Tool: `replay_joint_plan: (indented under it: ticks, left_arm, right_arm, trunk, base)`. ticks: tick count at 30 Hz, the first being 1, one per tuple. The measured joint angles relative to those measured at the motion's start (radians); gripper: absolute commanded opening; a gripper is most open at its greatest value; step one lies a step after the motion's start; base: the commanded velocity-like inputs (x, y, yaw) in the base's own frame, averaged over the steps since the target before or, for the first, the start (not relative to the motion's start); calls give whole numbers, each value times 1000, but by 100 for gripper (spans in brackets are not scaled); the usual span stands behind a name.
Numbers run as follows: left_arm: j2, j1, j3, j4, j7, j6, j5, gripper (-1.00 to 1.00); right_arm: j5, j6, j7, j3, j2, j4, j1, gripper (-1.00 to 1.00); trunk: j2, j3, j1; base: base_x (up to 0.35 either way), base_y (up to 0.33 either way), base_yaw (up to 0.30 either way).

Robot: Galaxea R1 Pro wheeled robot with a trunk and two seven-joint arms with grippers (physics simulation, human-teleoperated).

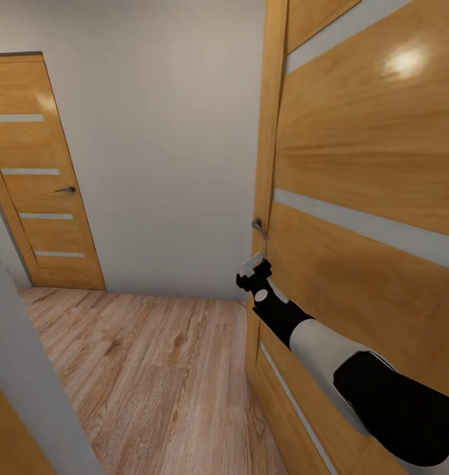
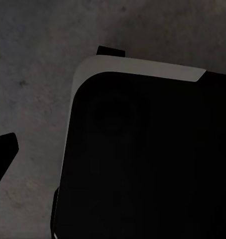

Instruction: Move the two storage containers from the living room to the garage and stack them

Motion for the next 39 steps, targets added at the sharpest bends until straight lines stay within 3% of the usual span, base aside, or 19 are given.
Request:
replay_joint_plan:
  ticks: [39]
  left_arm:
    - [0,1,-1,3,0,0,0,100]
  right_arm:
    - [0,-13,-2,-5,0,12,0,100]
  trunk:
    - [0,0,0]
  base:
    - [106,0,0]
